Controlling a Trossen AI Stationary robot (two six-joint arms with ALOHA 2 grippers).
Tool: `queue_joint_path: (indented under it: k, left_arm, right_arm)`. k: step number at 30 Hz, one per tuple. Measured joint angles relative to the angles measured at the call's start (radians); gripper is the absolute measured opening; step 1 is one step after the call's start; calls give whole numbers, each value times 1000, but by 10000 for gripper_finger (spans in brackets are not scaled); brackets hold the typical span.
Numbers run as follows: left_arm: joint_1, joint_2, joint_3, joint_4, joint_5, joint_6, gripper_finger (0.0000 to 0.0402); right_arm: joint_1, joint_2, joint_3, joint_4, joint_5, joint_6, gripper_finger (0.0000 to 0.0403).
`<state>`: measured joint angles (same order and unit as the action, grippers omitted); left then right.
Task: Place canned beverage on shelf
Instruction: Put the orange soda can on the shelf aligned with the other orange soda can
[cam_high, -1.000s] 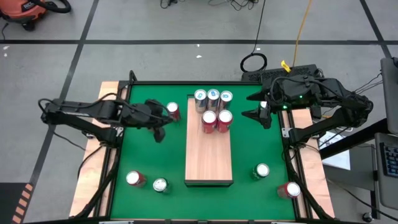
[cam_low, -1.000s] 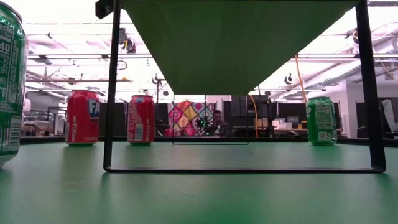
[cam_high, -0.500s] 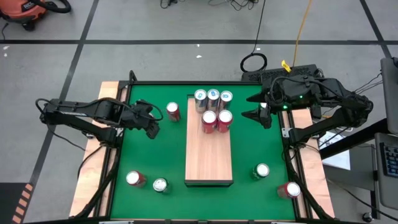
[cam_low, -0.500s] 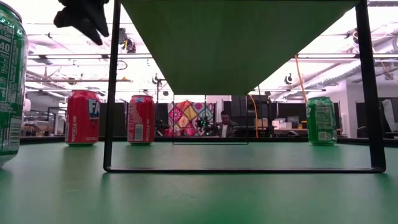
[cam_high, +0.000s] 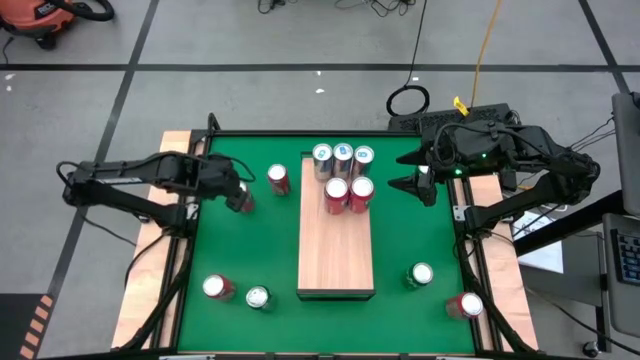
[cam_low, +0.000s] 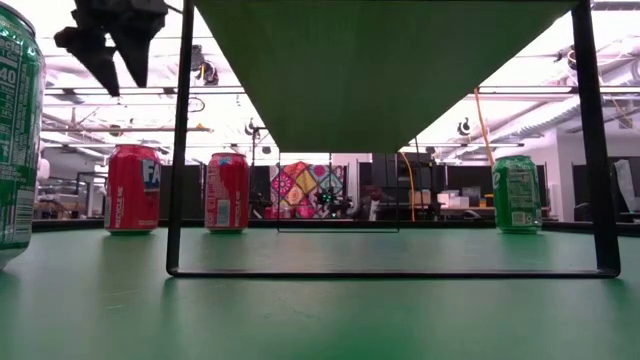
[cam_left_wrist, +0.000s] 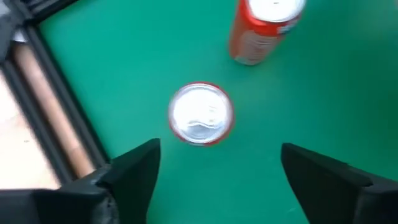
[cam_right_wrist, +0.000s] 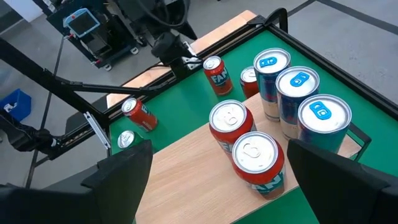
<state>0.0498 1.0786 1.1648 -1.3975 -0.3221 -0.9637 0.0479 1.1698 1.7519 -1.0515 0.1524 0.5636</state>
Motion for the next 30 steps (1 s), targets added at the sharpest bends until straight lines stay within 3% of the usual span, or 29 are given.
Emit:
queue_joint_path:
  k: [7,18,30]
  left_arm:
    - [148,4,0,-8,65,87,397]
    - [316,93,-1,1,203,249,387]
    - [331,272,-9,66,232,382,386]
  right_arm:
    - [0,0,0,0,1,-34,365]
    - [0,0,0,-27,2,-57,365]
    - [0,0,0,-69,2,0,365]
